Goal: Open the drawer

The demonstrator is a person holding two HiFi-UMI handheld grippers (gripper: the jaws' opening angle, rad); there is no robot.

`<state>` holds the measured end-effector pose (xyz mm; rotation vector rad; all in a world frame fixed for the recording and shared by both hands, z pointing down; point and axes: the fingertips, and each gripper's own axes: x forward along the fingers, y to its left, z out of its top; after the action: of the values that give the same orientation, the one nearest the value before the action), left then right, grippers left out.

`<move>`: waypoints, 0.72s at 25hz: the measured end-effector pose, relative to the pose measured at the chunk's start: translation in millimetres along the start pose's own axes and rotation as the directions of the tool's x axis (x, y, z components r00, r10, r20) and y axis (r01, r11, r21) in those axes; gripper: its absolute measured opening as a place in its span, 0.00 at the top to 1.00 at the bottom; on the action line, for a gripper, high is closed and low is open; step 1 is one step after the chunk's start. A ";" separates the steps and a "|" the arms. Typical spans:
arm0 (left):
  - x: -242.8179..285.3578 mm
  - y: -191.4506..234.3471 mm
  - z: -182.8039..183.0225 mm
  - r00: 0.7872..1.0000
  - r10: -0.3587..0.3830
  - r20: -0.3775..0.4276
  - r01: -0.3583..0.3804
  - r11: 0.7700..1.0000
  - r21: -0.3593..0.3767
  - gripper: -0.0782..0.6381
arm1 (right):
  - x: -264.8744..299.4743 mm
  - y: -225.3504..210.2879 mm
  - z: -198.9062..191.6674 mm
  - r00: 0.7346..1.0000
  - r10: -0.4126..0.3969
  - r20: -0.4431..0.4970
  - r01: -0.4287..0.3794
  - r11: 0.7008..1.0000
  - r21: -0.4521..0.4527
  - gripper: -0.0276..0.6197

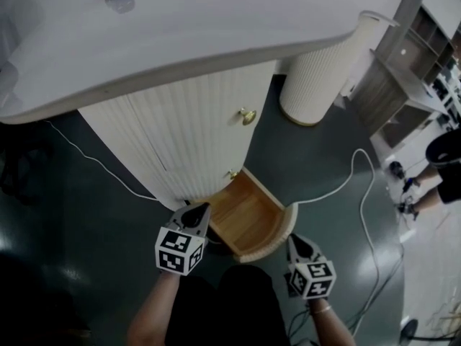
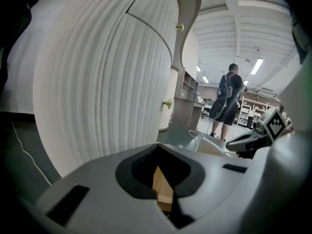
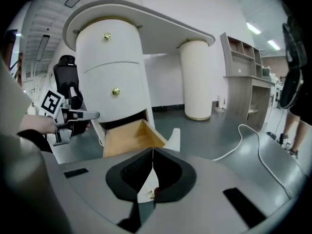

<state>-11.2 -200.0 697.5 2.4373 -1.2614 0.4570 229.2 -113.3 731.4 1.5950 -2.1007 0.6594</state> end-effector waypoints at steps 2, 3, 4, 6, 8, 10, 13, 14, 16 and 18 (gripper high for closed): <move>-1.8 1.3 3.3 1.000 0.004 0.006 -0.004 1.000 -0.008 0.89 | -2.3 11.8 24.2 0.998 0.025 0.059 -0.025 1.000 -0.005 0.95; -2.9 1.0 5.6 1.000 0.005 0.010 -0.005 1.000 -0.010 0.89 | -2.9 19.0 37.3 0.995 0.042 0.088 -0.041 0.999 -0.008 0.95; -4.0 0.3 8.3 1.000 0.007 0.014 -0.006 1.000 -0.011 0.89 | -3.3 27.0 51.1 0.991 0.060 0.117 -0.059 0.998 -0.011 0.95; -7.1 -1.1 15.4 1.000 0.011 0.027 -0.011 1.000 -0.009 0.89 | -3.5 45.4 79.5 0.979 0.103 0.176 -0.101 0.995 -0.019 0.95; -11.1 -1.7 23.3 0.999 0.019 0.043 -0.018 1.000 -0.006 0.89 | -3.1 63.8 104.9 0.961 0.145 0.236 -0.141 0.989 -0.034 0.95; -15.2 -2.3 31.5 0.998 0.027 0.060 -0.027 1.000 -0.001 0.89 | -2.9 78.7 124.3 0.942 0.177 0.286 -0.168 0.984 -0.053 0.95; -21.3 -1.6 43.1 0.996 0.038 0.085 -0.039 0.999 0.009 0.89 | -5.6 94.6 145.4 0.917 0.203 0.342 -0.189 0.979 -0.075 0.95; -24.0 -0.9 46.4 0.995 0.044 0.094 -0.046 0.999 0.011 0.89 | -7.6 98.8 150.9 0.910 0.210 0.357 -0.193 0.978 -0.082 0.95; -30.6 1.1 52.5 0.992 0.060 0.113 -0.062 0.998 0.012 0.89 | -12.2 106.1 161.5 0.895 0.223 0.385 -0.202 0.975 -0.095 0.95; -38.3 3.5 58.0 0.988 0.079 0.132 -0.081 0.997 0.010 0.89 | -15.2 111.9 170.3 0.882 0.238 0.406 -0.216 0.971 -0.101 0.95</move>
<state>-28.2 -200.9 630.1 2.4721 -1.4187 0.3329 117.3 -178.0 573.2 1.5809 -2.6218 0.3472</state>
